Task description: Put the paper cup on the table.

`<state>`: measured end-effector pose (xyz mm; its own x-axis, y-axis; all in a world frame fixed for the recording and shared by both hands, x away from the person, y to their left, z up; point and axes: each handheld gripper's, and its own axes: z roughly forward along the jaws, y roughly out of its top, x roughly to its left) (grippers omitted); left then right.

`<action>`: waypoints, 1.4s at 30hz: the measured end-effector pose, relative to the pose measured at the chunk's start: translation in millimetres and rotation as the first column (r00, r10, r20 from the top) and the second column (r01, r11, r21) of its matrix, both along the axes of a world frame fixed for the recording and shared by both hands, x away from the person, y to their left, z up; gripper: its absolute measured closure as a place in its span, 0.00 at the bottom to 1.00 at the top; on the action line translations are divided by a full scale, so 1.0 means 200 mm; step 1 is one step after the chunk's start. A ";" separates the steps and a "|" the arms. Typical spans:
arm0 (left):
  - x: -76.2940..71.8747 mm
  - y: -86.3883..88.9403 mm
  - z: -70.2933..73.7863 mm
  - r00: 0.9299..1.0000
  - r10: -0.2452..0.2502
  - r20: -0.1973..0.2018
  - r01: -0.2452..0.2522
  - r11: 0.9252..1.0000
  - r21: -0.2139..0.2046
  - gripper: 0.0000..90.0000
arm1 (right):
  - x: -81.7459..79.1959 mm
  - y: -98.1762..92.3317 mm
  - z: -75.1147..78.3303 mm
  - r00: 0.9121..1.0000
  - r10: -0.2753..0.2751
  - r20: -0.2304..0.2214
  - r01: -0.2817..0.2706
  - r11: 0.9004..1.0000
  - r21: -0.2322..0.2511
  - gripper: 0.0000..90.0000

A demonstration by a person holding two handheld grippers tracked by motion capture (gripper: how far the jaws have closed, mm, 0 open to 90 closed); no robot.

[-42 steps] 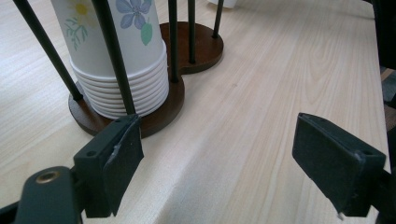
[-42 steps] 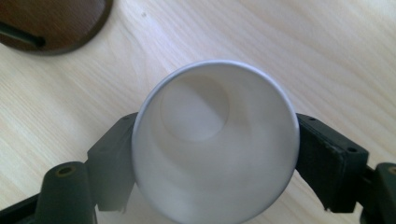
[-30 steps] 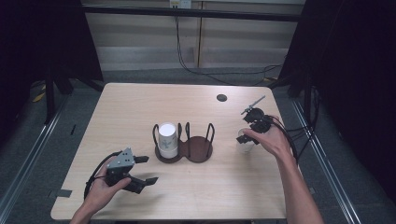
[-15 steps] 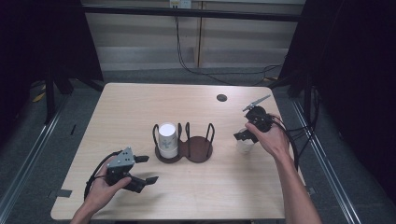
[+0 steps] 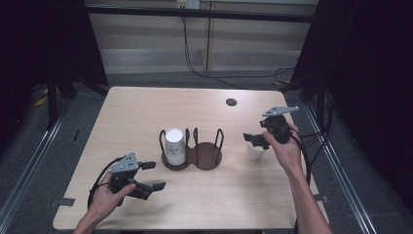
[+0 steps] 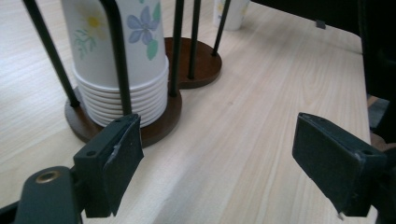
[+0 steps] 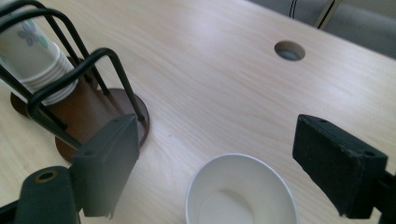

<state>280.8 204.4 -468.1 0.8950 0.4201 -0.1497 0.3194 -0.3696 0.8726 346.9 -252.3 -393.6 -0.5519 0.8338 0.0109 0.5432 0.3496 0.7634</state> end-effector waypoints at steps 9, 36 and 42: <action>0.00 0.02 0.00 0.999 0.053 0.008 -0.053 0.999 -0.012 0.18 | -0.16 0.02 -0.04 0.994 -0.008 0.110 -0.005 0.992 0.122 0.17; -0.07 0.12 -0.07 0.987 0.157 0.026 -0.157 0.988 0.003 0.18 | -0.59 0.06 -0.45 0.988 -0.025 0.154 -0.013 0.971 0.238 0.15; -0.08 0.12 -0.06 0.989 0.144 0.029 -0.144 0.990 -0.011 0.18 | -0.62 0.05 -0.52 0.983 -0.046 0.180 0.004 0.974 0.228 0.15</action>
